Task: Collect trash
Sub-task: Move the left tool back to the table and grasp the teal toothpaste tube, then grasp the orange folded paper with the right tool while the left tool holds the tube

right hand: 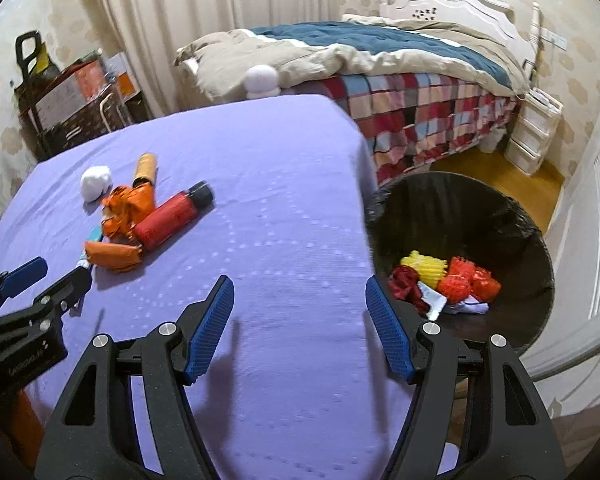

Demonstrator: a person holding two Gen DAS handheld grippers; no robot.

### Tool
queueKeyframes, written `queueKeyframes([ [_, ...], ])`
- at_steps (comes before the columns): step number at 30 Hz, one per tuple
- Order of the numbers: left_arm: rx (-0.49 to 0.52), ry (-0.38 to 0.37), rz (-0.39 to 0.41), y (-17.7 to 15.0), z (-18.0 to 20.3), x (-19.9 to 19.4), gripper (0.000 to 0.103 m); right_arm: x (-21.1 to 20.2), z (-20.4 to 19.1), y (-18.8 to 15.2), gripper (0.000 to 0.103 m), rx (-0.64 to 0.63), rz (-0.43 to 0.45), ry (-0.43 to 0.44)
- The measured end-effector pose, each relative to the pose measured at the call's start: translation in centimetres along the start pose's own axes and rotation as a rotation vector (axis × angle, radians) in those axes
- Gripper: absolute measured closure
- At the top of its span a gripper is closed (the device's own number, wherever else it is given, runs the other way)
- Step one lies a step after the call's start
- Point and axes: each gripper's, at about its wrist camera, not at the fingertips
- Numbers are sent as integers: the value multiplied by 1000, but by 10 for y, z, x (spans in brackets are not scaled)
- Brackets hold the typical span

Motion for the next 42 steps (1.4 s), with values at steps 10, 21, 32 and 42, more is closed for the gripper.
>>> queueKeyframes([
  [10,-41,-27,-68,-1,-24,22,37,8,-20,-2,36,-37,-19,3],
  [21,3,14,-46,-12,-37,16,83,15,-38,0,36,-64,-28,25],
  [32,-53,41,-51,-26,-68,10,83,25,-65,3,36,-103,-39,52],
  [42,-85,64,-52,-32,-88,8,83,22,-99,-15,36,-190,-65,93],
])
Point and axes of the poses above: each gripper's, at about its wrist camera, not at the fingertips, and x roughly the way its jaws point, z to its right, y to its top, and after that the axes turned 13 degrees about x, right-handed
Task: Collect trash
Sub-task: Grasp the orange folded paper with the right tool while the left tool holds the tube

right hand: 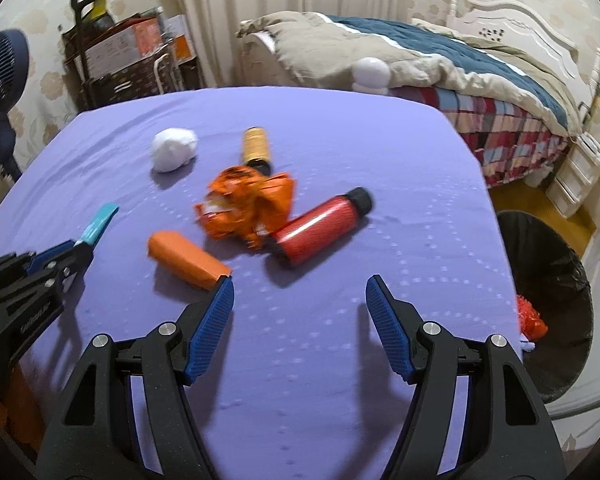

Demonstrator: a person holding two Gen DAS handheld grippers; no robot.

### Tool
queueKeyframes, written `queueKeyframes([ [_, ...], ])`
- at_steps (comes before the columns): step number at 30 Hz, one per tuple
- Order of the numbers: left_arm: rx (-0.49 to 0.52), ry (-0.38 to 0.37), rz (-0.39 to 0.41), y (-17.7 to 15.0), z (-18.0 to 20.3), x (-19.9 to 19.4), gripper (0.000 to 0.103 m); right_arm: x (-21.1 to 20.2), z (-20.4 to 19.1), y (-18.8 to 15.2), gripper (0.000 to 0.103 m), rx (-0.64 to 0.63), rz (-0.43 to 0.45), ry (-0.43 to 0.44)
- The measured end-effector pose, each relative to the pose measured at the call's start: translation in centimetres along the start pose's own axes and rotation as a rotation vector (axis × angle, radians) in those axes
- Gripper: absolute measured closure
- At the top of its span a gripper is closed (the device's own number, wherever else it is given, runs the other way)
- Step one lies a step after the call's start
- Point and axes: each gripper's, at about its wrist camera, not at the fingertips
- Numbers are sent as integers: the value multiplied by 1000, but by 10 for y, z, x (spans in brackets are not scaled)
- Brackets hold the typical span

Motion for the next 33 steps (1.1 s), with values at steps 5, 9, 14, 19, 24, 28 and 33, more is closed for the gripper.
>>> queueKeyframes([
  [5,-22,15,-1,-3,-12,0,83,-1,-18,-7,35,-53,-12,21],
  [9,-38,26,-2,-6,-21,0,83,-2,-23,-11,35,-62,-18,33],
  [14,-56,34,-4,-10,-31,-1,83,-4,-31,-15,35,-84,-25,45],
  [19,-69,37,-2,-13,-38,-3,83,-4,-43,-19,35,-106,-32,58],
  [24,-83,36,0,-15,-45,-3,83,-2,-54,-21,35,-127,-39,70],
  [28,-88,35,2,-15,-47,-3,83,5,-62,-17,35,-130,-50,84],
  [33,-99,35,5,-15,-51,-2,83,15,-77,-10,36,-155,-56,79],
])
Point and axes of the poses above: each gripper's, at about its wrist camera, not at the fingertips, and x roughly the way its jaws point, z to its right, y to its top, and after that the axes turned 13 degrees about x, right-handed
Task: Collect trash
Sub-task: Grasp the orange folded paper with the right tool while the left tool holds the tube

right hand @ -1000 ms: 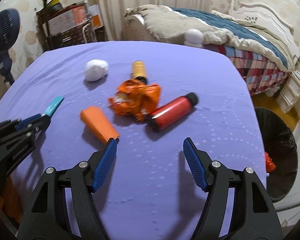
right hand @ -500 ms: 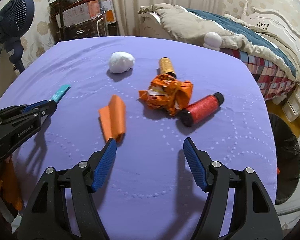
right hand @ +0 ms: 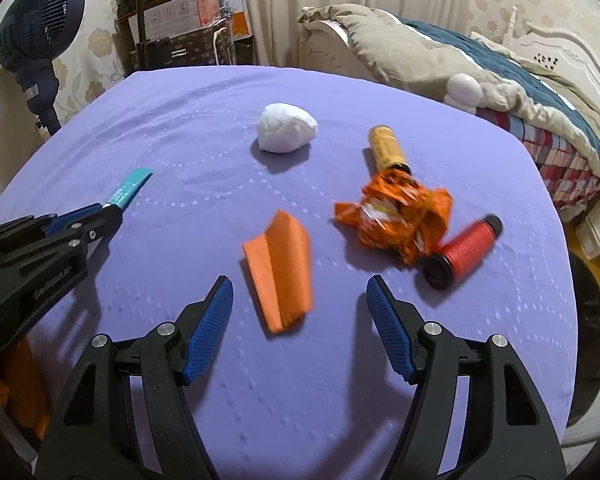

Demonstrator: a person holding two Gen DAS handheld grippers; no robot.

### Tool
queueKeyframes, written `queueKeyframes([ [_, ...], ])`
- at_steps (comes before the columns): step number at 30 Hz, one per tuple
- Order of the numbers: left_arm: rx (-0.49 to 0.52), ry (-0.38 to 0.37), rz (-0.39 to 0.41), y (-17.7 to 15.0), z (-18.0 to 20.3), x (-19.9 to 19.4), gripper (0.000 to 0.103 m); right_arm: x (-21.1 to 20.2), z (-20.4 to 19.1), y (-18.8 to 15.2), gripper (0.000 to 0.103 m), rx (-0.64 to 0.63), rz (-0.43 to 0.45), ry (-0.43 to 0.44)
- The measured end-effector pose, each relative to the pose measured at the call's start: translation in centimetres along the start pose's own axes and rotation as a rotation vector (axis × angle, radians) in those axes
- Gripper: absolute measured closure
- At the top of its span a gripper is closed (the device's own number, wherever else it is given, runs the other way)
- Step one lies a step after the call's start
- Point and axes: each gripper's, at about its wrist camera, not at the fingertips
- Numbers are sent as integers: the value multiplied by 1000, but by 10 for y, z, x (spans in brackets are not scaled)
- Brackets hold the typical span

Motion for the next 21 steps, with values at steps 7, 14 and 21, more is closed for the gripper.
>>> queueKeyframes([
  [7,-2,-2,1,-1,-1,0,83,5,-10,3,63,-27,0,4],
  [14,2,-2,3,-1,1,-2,83,-3,-5,-5,74,-15,0,11],
  [21,-9,-22,7,-4,3,-7,83,-17,11,-13,74,29,14,17],
])
Point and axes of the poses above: each gripper's, at about its wrist camera, not at the fingertips, and x roughly the way its jaws point, z to its right, y to its top, and after that the axes turned 13 degrees about x, right-handed
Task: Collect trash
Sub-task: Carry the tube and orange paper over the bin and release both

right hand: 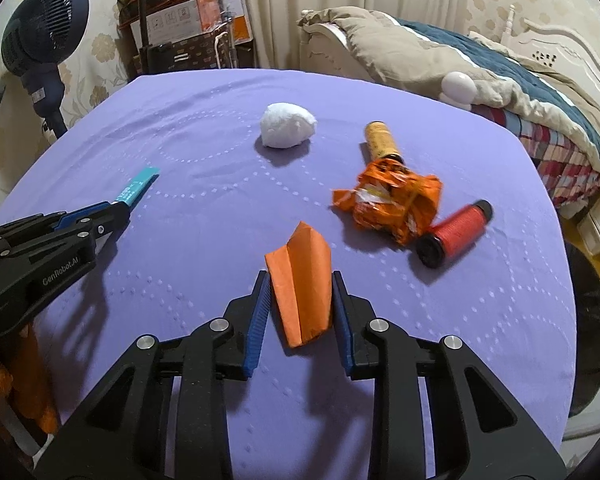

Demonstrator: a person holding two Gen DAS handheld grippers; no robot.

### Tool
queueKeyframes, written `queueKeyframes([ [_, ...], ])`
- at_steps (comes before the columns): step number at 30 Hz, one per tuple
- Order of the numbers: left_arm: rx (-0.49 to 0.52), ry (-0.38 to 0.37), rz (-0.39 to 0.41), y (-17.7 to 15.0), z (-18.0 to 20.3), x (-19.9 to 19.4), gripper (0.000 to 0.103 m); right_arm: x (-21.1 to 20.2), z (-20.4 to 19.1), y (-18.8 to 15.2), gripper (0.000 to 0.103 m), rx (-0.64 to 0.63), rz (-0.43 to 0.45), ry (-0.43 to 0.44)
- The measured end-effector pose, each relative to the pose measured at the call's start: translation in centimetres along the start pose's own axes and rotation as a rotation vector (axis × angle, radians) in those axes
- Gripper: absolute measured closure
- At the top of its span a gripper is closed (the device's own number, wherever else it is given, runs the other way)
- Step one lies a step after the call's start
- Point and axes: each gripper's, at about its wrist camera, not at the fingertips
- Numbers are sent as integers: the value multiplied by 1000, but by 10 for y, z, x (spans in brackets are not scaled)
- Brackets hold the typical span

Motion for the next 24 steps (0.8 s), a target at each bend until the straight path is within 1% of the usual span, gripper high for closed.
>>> queueKeyframes([
  [8,10,-22,17,-5,12,-9,83,-16,31,-7,74,71,29,-25],
  [17,52,-81,51,-6,40,-22,83,-42,73,-12,74,158,93,-81],
  [24,92,-124,56,-3,65,-24,83,-53,107,-14,74,228,118,-116],
])
Point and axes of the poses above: each gripper's, at about its wrist camera, not at the fingertips, and x roughly the way its jaws point, z to its right, y to its top, and after that the axes turned 13 degrees about x, right-handed
